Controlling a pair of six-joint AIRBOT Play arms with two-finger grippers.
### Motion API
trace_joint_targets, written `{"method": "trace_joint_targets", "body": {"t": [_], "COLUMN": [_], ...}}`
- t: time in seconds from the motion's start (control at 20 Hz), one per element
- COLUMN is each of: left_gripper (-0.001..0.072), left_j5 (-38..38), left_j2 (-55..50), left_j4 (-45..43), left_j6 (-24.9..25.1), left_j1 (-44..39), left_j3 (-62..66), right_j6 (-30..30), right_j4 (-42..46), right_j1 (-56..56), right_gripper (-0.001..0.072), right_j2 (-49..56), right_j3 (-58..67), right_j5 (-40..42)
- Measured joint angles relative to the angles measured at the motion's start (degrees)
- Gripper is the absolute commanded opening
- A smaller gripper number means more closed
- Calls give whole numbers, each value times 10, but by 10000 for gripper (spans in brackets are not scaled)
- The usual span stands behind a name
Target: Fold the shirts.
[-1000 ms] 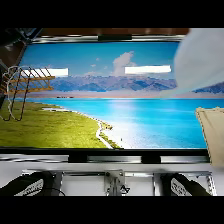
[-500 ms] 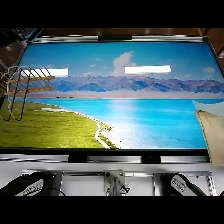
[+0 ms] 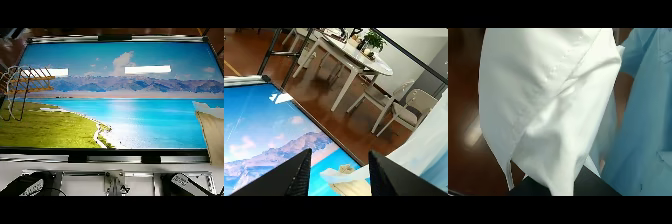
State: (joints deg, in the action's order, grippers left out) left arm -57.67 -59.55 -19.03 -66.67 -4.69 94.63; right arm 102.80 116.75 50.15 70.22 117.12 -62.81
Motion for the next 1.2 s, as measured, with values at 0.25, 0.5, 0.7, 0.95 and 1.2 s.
{"method": "trace_joint_targets", "body": {"t": [0.25,0.5,0.7,0.95,1.2], "left_gripper": [454,454,454,454,454], "left_j5": [-2,-29,-51,-59,-60], "left_j2": [5,6,6,6,6], "left_j4": [-28,-41,-44,-45,-45], "left_j6": [0,-2,-13,-17,-17], "left_j1": [-21,-30,-32,-33,-33], "left_j3": [0,0,0,0,0], "right_j6": [0,5,5,-33,-76], "right_j4": [-9,-29,-53,-102,-143], "right_j1": [35,85,140,200,220], "right_gripper": [48,48,48,48,48], "right_j2": [9,18,20,27,28], "right_j3": [0,0,0,0,-1], "right_j5": [44,55,52,13,-30]}}
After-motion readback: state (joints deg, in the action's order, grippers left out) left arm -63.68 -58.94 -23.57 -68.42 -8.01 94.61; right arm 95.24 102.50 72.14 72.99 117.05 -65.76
